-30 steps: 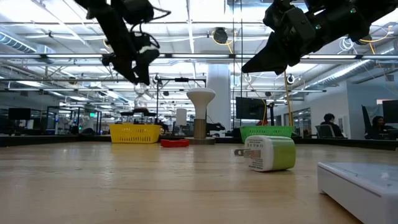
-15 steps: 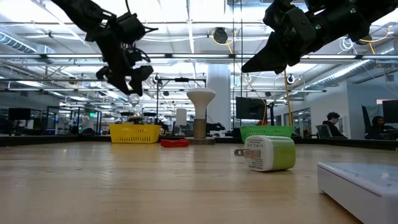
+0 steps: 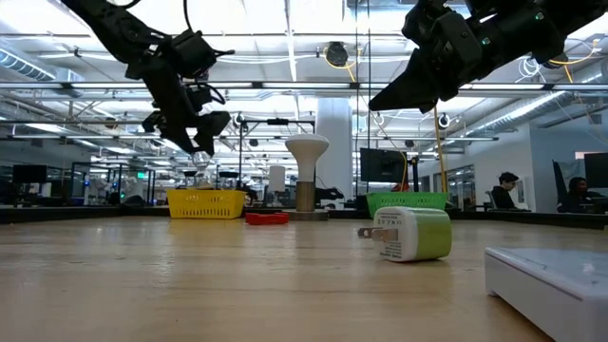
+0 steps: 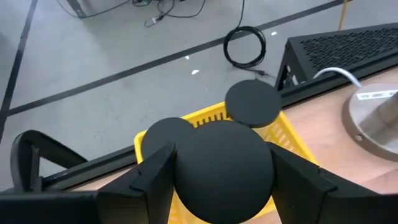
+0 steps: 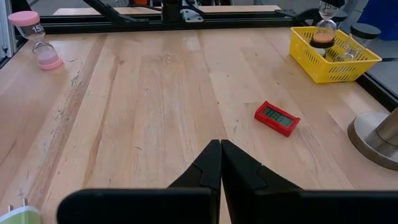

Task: Pick & Place Office items
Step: Put the orange hourglass into the yellow bin

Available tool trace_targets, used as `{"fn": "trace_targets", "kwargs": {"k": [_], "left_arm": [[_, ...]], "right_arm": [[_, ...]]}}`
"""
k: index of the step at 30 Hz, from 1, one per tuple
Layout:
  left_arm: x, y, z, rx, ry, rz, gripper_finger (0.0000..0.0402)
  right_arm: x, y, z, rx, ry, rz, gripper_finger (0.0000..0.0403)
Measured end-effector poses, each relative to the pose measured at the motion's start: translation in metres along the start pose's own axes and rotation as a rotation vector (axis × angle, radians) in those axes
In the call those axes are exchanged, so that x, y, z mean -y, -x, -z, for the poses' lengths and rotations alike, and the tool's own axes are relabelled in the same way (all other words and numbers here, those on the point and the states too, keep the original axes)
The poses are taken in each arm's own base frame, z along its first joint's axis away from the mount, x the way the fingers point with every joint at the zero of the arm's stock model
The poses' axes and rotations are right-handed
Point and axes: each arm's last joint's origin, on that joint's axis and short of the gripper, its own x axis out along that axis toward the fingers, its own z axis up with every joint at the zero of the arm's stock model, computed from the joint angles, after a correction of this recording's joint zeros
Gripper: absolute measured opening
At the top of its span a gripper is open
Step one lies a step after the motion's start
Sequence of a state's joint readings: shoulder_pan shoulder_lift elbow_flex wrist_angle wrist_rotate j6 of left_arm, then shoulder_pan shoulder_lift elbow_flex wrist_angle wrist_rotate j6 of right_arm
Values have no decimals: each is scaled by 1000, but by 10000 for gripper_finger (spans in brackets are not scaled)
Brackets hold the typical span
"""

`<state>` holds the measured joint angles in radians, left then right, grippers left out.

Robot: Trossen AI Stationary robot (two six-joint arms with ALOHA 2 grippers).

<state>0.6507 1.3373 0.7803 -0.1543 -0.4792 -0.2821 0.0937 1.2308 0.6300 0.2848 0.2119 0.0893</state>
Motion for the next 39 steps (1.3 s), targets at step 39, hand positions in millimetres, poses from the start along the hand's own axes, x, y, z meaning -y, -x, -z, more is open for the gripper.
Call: {"fn": "trace_targets", "kwargs": {"k": [39], "left_arm": [[6, -16, 10, -55, -90, -7, 268]], "right_arm": [[0, 0, 0, 2, 4, -4, 0]]}}
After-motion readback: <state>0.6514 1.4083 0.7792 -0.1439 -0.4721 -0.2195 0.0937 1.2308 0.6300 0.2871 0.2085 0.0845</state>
